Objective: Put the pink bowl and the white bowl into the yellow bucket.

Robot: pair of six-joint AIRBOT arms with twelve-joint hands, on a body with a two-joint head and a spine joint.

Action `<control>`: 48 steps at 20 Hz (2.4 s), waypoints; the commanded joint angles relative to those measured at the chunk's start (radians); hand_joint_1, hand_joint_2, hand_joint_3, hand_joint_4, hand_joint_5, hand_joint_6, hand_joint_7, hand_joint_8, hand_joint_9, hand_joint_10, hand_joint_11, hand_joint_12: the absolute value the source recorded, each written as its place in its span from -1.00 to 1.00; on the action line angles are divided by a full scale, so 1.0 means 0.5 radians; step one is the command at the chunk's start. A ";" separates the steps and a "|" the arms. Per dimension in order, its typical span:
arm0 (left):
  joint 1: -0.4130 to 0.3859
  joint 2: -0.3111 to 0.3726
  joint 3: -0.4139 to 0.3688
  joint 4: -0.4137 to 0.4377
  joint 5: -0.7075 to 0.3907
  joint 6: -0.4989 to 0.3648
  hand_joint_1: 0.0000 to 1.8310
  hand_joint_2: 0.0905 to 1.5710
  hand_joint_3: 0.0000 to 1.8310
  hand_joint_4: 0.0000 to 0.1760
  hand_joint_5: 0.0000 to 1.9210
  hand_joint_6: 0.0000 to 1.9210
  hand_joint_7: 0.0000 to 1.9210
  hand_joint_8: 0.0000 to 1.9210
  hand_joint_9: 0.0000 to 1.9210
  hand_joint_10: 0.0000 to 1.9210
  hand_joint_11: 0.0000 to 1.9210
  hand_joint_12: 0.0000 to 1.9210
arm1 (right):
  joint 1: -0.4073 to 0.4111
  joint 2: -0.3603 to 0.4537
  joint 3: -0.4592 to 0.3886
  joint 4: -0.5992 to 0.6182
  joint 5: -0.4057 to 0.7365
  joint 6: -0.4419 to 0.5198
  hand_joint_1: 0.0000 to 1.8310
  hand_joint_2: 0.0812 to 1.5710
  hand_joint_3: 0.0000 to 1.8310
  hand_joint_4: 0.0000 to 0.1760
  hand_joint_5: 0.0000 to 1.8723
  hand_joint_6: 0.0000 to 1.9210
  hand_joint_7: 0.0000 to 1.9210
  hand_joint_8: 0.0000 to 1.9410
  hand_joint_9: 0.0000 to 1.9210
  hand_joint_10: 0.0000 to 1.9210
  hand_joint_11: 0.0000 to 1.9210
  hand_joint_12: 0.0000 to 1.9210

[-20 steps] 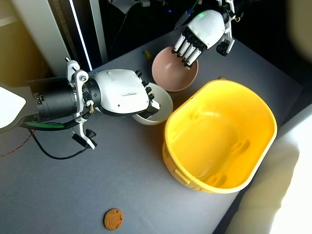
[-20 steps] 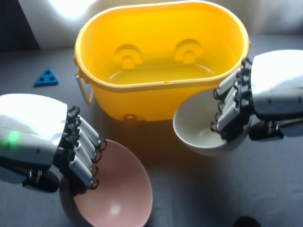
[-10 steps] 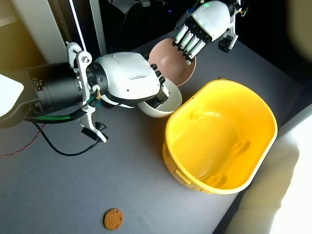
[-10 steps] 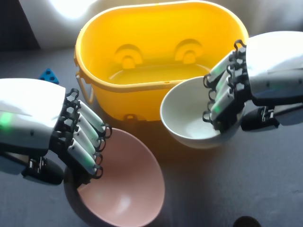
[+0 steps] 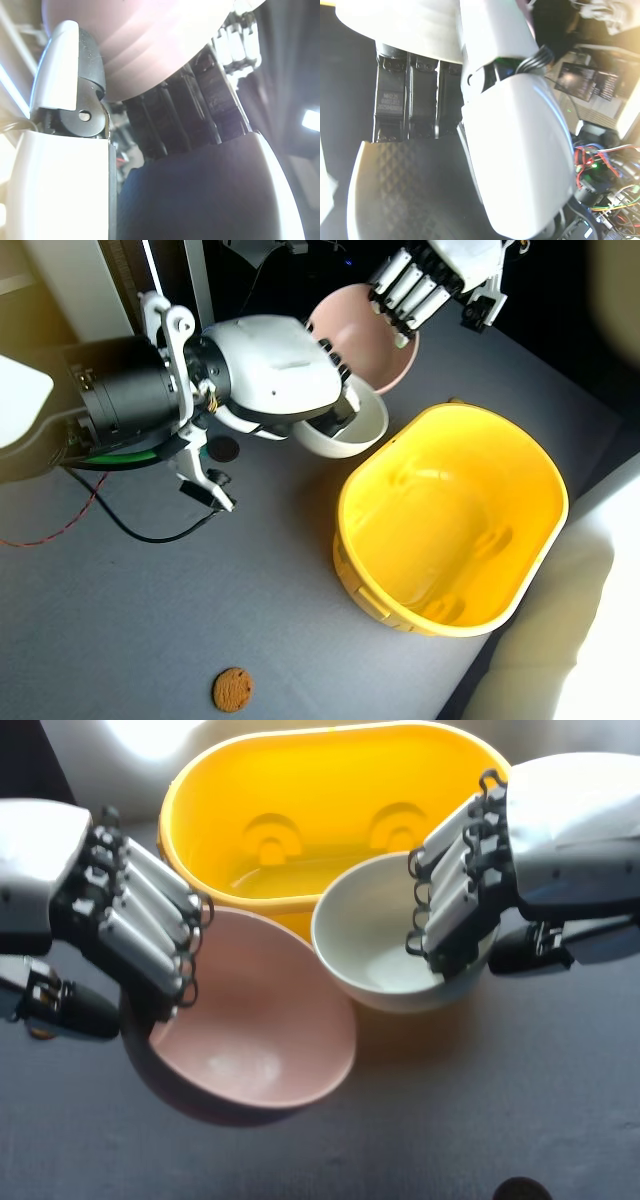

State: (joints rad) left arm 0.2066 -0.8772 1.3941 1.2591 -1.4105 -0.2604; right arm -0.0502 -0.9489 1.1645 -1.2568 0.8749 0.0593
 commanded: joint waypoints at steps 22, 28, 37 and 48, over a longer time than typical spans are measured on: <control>-0.355 -0.228 0.292 -0.365 0.069 -0.174 0.51 0.36 -1.00 -1.00 -0.01 -0.01 0.13 0.05 -0.05 0.06 -0.22 -0.05 | 0.108 -0.314 0.655 0.510 -0.024 -0.229 0.64 0.30 -1.00 -1.00 0.10 -0.11 0.21 -0.40 0.17 -0.24 -0.14 0.52; -0.367 -0.456 0.585 -0.341 0.118 -0.142 0.50 0.38 -1.00 -1.00 -0.05 0.08 0.09 0.07 -0.07 0.07 -0.21 -0.09 | -0.001 -0.390 0.765 0.602 0.010 -0.304 0.64 0.30 -1.00 -1.00 0.09 -0.11 0.19 -0.35 0.17 -0.25 -0.13 0.53; -0.393 -0.733 1.026 -0.340 0.140 -0.125 0.51 0.36 -1.00 -1.00 -0.03 -0.01 0.13 -0.01 -0.06 0.13 -0.23 0.02 | -0.023 -0.407 0.781 0.643 0.014 -0.325 0.64 0.31 -1.00 -1.00 0.05 -0.06 0.18 -0.35 0.18 -0.24 -0.14 0.54; -0.366 -0.761 1.093 -0.291 0.151 -0.098 0.51 0.37 -1.00 -1.00 -0.04 0.02 0.09 0.07 -0.05 0.10 -0.17 -0.09 | -0.028 -0.407 0.780 0.645 0.026 -0.325 0.64 0.30 -1.00 -1.00 0.05 -0.08 0.19 -0.34 0.19 -0.27 -0.13 0.52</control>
State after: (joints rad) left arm 0.0296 -1.2778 1.9350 1.2163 -1.2911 -0.3141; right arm -0.0723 -1.1641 1.5524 -1.0142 0.8108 -0.1020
